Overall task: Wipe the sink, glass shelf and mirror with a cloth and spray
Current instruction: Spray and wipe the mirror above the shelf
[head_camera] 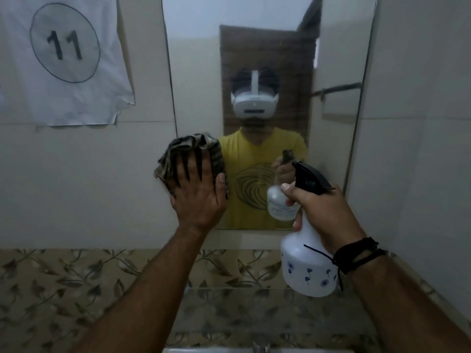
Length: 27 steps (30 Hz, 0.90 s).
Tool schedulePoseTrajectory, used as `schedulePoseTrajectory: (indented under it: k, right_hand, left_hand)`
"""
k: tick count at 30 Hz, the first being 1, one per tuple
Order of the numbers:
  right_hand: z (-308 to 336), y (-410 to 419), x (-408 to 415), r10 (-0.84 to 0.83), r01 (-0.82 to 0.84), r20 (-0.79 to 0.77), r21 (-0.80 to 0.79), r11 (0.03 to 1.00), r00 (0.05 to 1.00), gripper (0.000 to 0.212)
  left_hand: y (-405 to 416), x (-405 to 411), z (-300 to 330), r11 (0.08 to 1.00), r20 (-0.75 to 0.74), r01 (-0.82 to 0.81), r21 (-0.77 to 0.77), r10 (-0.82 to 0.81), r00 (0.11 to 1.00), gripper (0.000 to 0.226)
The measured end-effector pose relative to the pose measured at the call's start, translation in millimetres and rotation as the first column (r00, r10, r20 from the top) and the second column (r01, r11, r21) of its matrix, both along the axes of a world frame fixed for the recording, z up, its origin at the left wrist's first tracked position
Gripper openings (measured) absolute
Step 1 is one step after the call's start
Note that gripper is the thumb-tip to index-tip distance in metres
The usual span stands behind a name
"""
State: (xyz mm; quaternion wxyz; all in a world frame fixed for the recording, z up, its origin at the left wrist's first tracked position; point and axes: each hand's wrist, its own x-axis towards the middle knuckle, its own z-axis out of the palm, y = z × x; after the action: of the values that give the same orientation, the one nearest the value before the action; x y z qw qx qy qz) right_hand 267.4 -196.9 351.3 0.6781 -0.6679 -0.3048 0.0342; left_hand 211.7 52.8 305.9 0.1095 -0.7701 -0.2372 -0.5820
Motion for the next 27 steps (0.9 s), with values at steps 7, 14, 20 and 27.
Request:
schedulePoseTrajectory:
  k: [7,14,20,27]
  right_hand:
    - [-18,7,1,-0.001,0.0,-0.019,-0.047,0.999,1.0,0.019]
    - [-38,0,2,-0.004,0.001,-0.033,-0.089,0.996,0.999,0.015]
    - [-50,-13,9,-0.047,0.042,-0.05,-0.099,0.994,0.998,0.022]
    - [-53,-53,29,-0.145,0.14,-0.051,-0.097,0.985,0.988,0.022]
  left_hand:
    - [-14,5,-74,0.999,-0.102,0.029,-0.028,-0.031,0.994,0.063]
    - [-26,13,-85,0.993,-0.092,0.055,-0.107,-0.065,0.994,0.067]
    - [-62,33,-95,0.986,-0.155,0.169,-0.007,-0.168,0.974,0.071]
    - [-125,85,-102,0.959,-0.293,0.275,0.063,-0.245,0.924,0.064]
